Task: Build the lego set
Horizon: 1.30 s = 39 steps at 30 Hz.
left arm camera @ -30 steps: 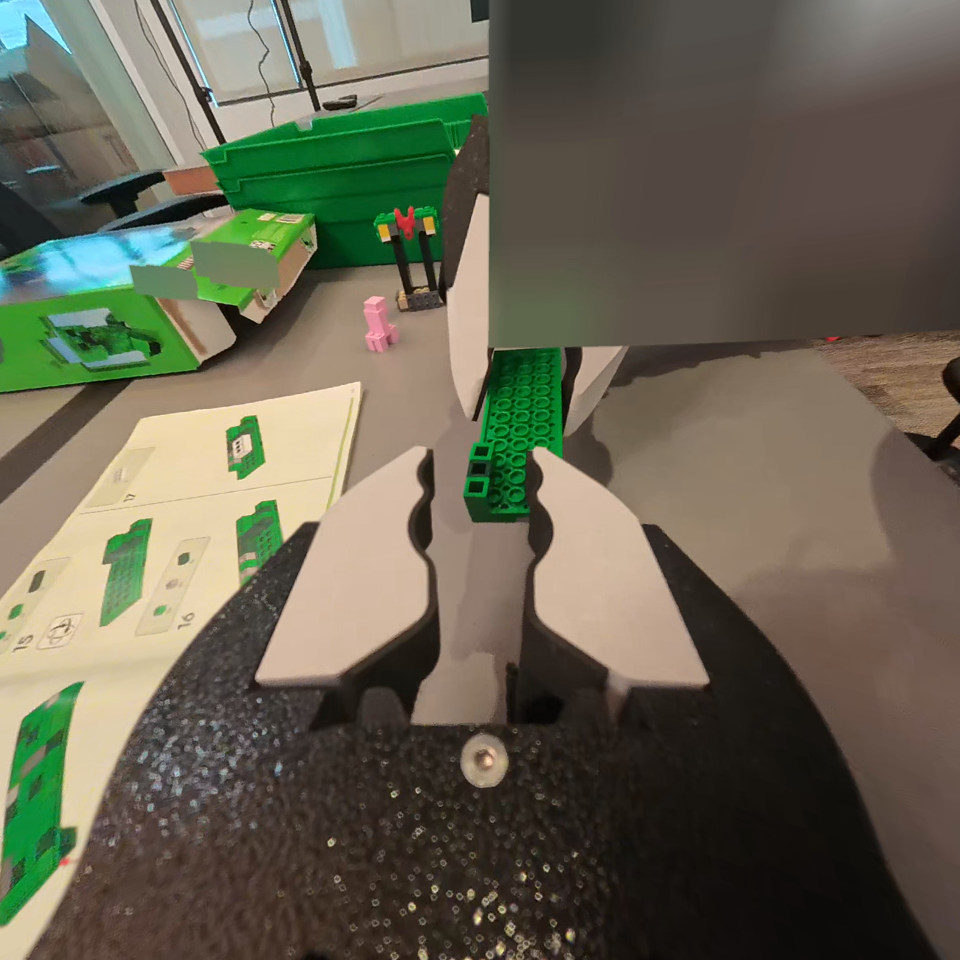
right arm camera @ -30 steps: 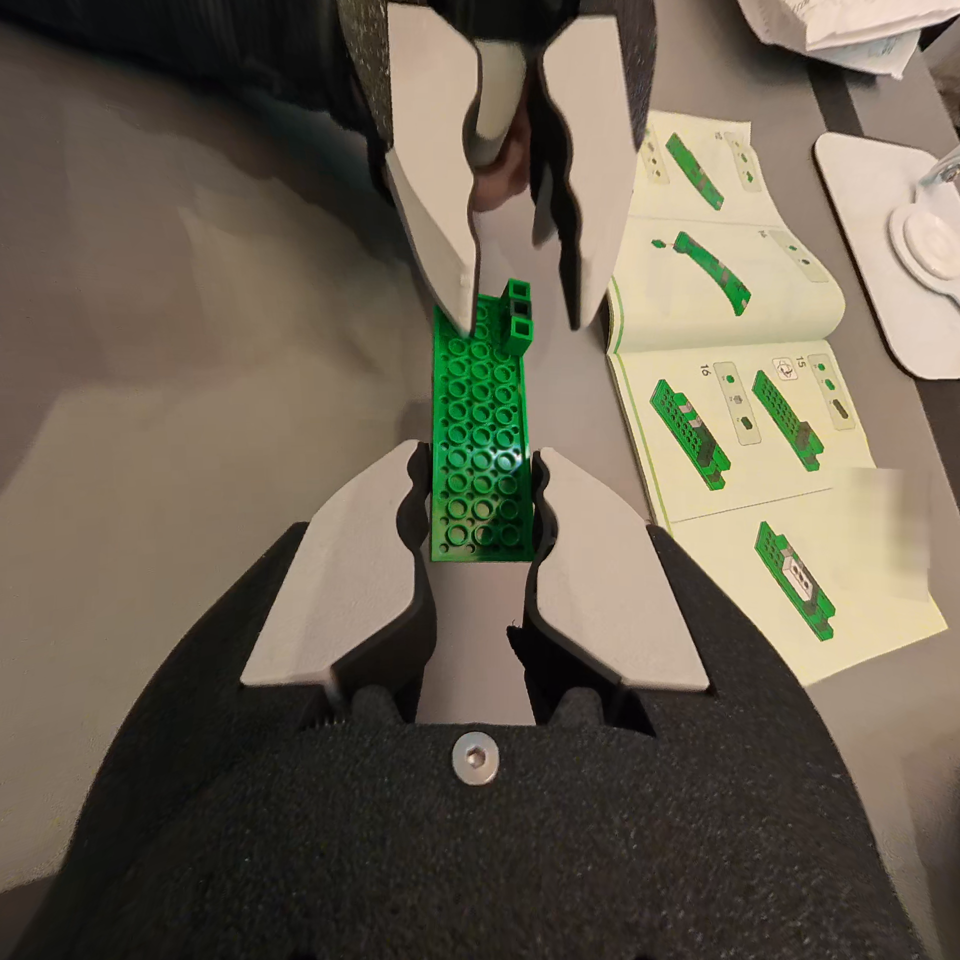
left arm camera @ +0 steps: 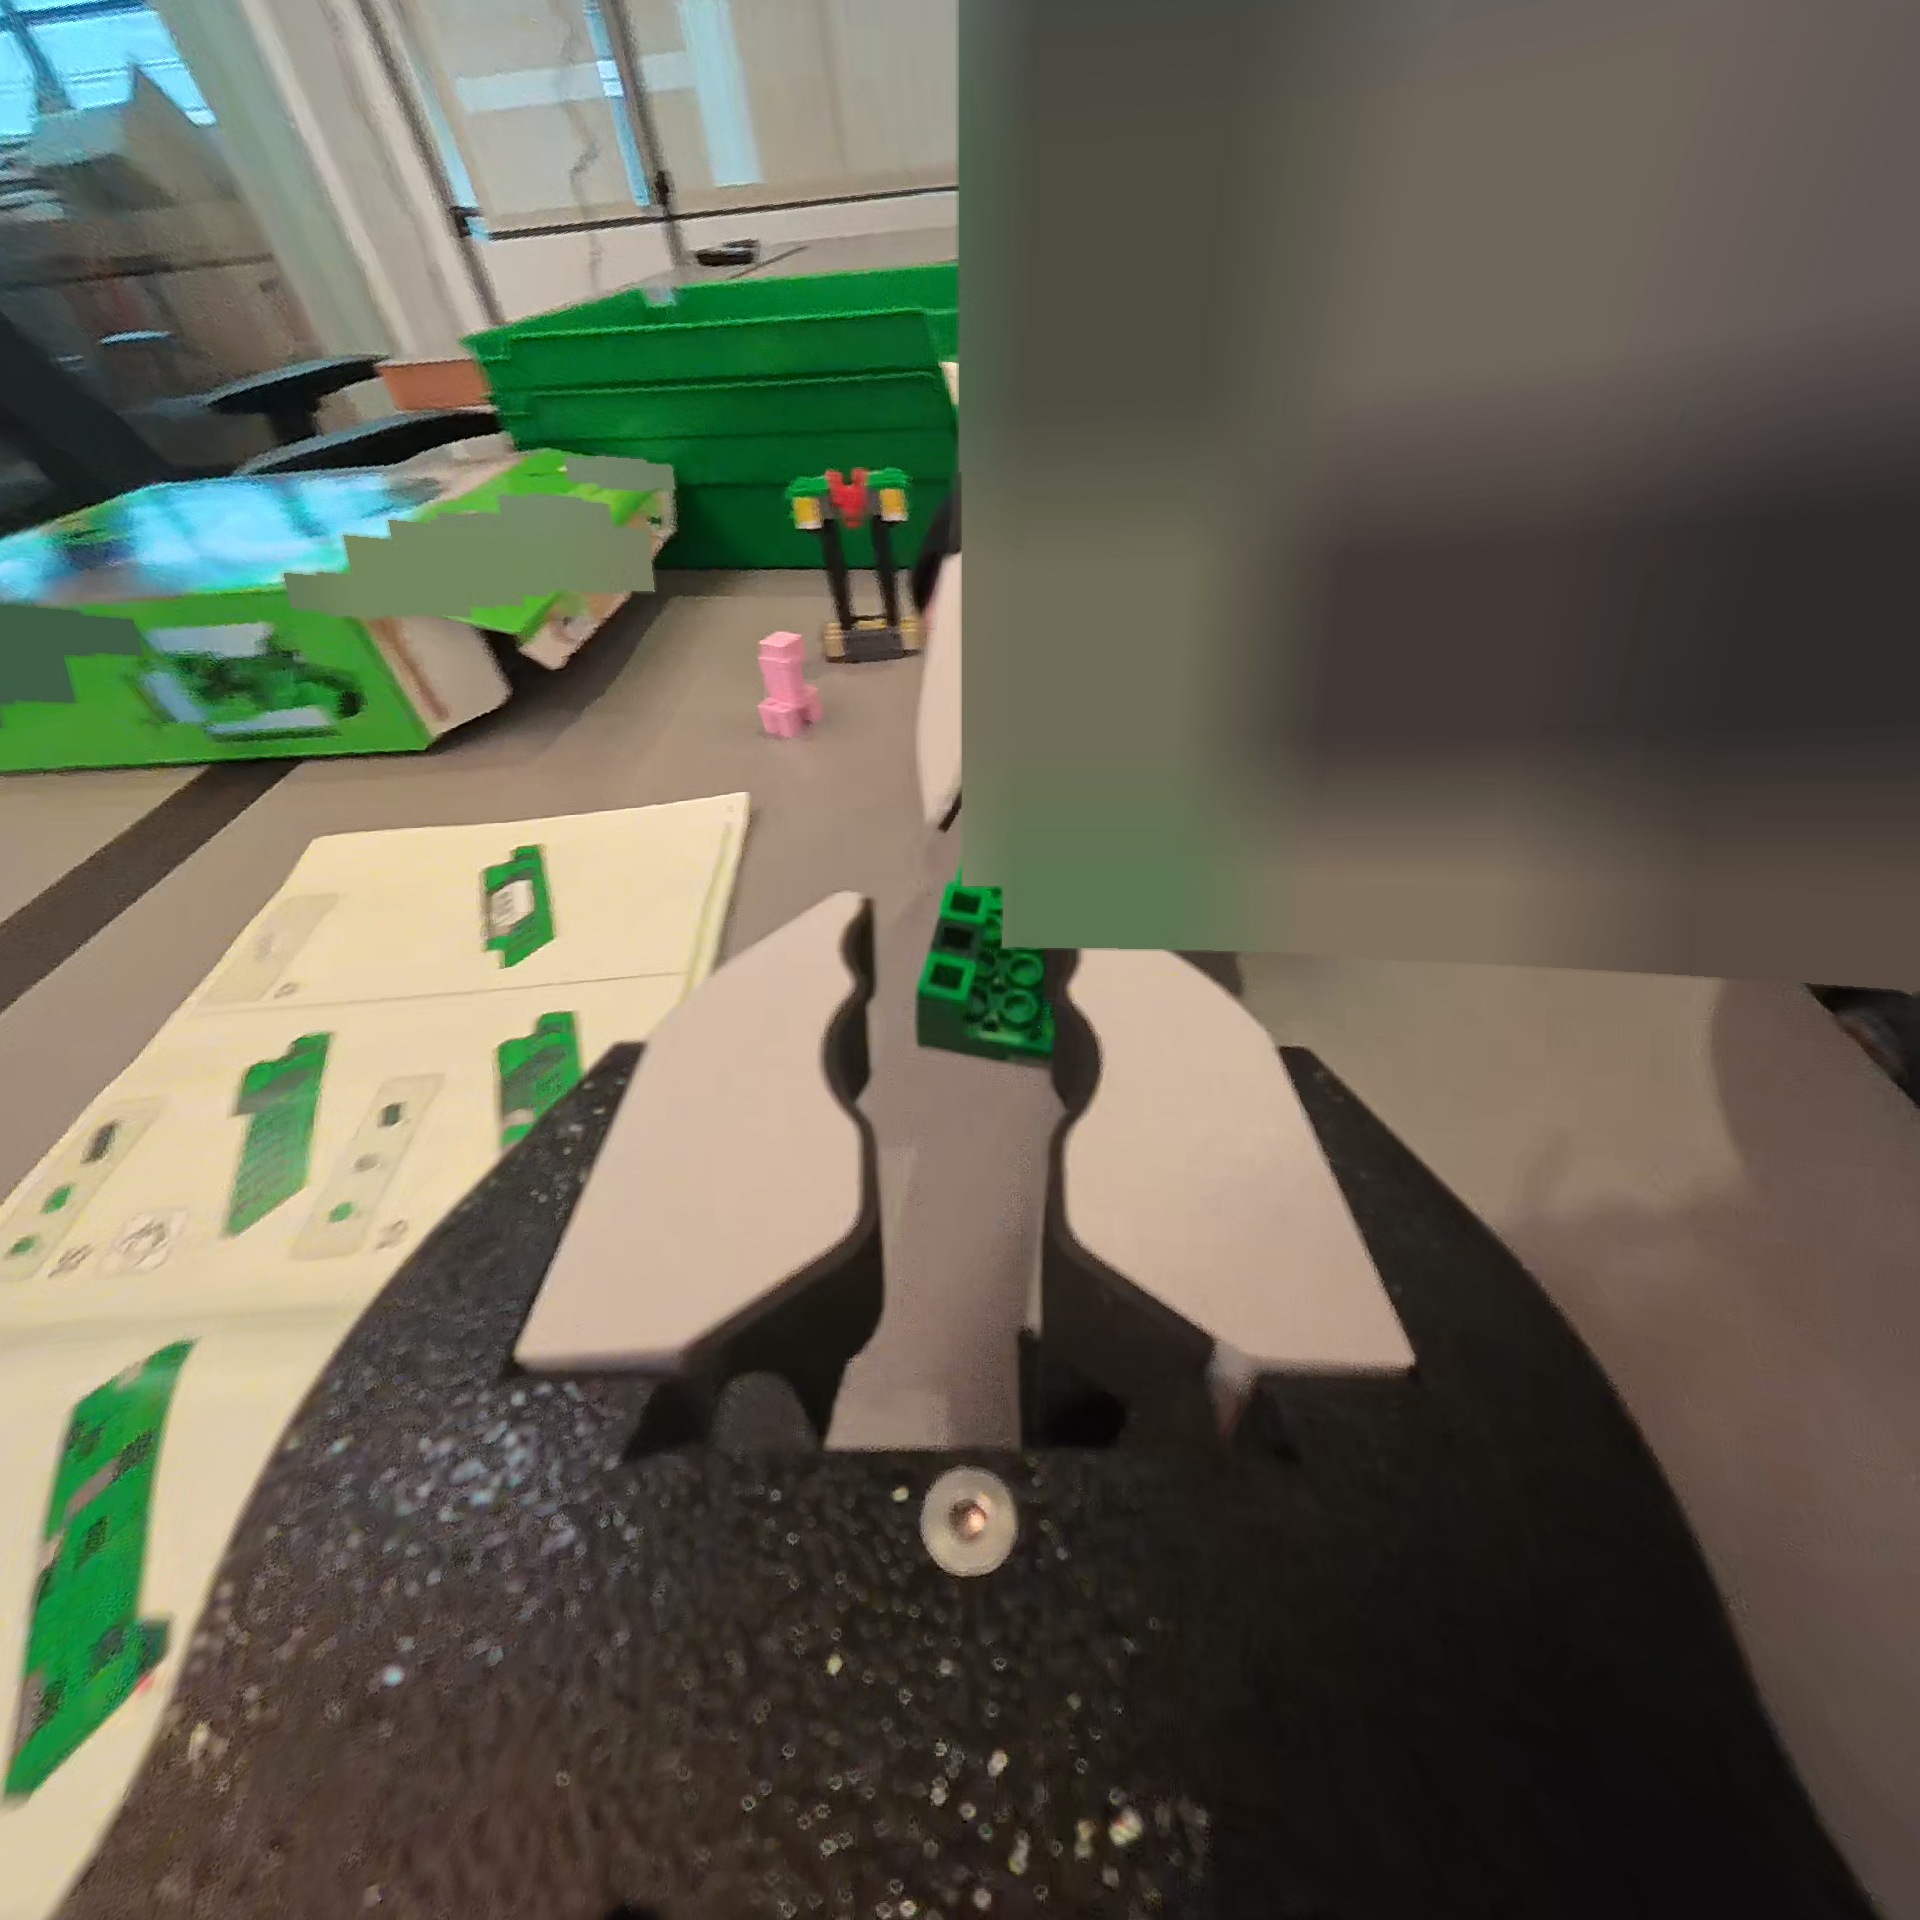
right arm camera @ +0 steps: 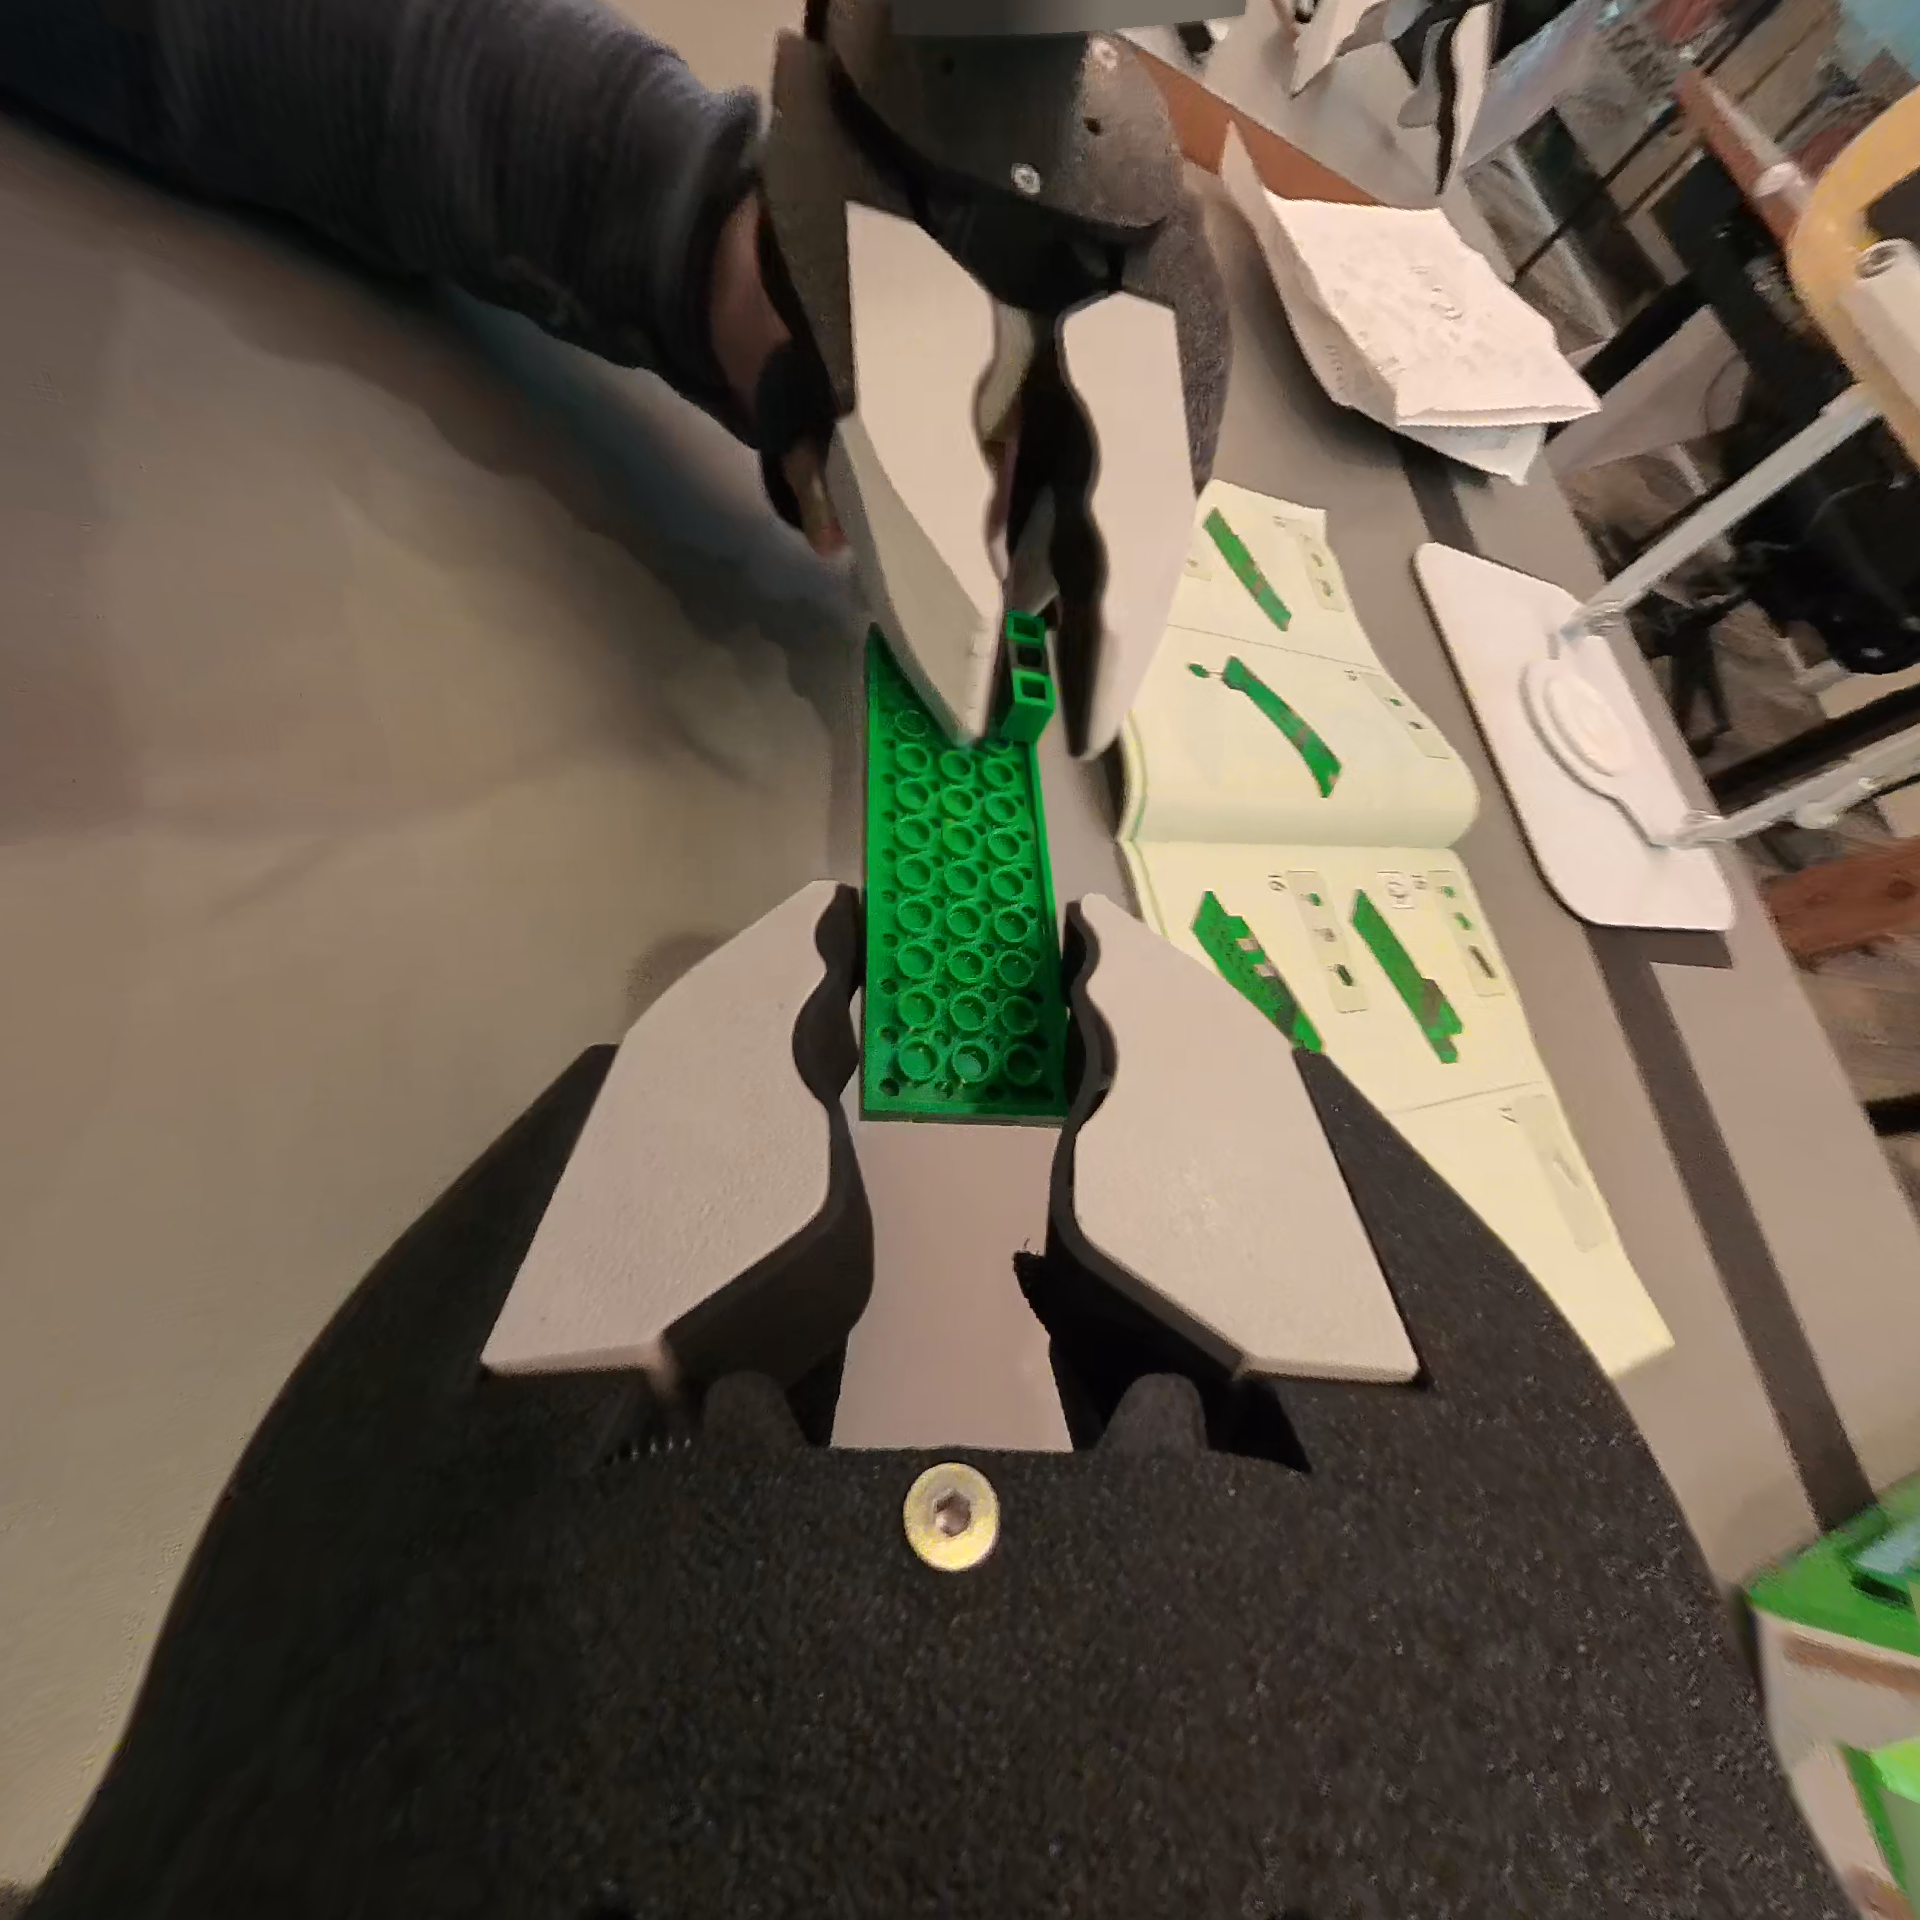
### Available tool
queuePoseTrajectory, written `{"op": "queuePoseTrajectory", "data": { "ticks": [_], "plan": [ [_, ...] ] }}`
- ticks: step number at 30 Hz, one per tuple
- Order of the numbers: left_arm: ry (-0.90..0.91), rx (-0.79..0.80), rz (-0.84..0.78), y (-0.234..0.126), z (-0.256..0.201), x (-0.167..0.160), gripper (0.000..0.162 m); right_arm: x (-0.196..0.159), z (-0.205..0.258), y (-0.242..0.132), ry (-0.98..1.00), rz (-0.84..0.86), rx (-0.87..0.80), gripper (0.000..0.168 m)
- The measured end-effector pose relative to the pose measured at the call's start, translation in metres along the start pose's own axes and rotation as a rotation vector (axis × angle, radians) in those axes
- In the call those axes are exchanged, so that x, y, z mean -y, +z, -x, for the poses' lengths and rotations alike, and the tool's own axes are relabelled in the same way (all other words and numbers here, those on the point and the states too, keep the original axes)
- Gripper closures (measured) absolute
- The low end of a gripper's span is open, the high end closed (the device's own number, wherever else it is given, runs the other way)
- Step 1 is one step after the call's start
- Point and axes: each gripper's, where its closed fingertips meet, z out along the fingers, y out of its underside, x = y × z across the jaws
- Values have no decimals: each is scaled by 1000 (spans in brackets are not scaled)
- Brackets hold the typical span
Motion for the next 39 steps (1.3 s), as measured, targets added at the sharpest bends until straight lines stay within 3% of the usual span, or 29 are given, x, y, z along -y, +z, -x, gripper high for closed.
{"op": "queuePoseTrajectory", "data": {
  "ticks": [1, 7, 14, 21, 33, 35, 37, 39],
  "plan": [
    [-18, 51, -5, -1, 7, 2, 126, -1, -5, 0, -12, 6, -43, 132],
    [-44, 596, -112, -32, 58, 25, 122, 3, -43, -3, -39, 43, -356, 132],
    [98, 768, -114, -22, 57, 44, 122, 12, -63, -4, -141, 137, -649, 132],
    [87, 792, -156, -23, 61, 51, 128, 24, -69, -12, -177, 145, -777, 132],
    [70, 785, -196, -23, 62, 60, 136, 31, -63, -8, -293, 176, -814, 132],
    [68, 747, -199, -23, 60, 60, 136, 30, -63, -7, -294, 168, -800, 132],
    [99, 677, -210, -25, 55, 65, 121, 29, -58, -6, -333, 142, -744, 132],
    [106, 539, -189, -27, 49, 67, 118, 29, -47, -5, -405, 102, -668, 131]
  ]
}}
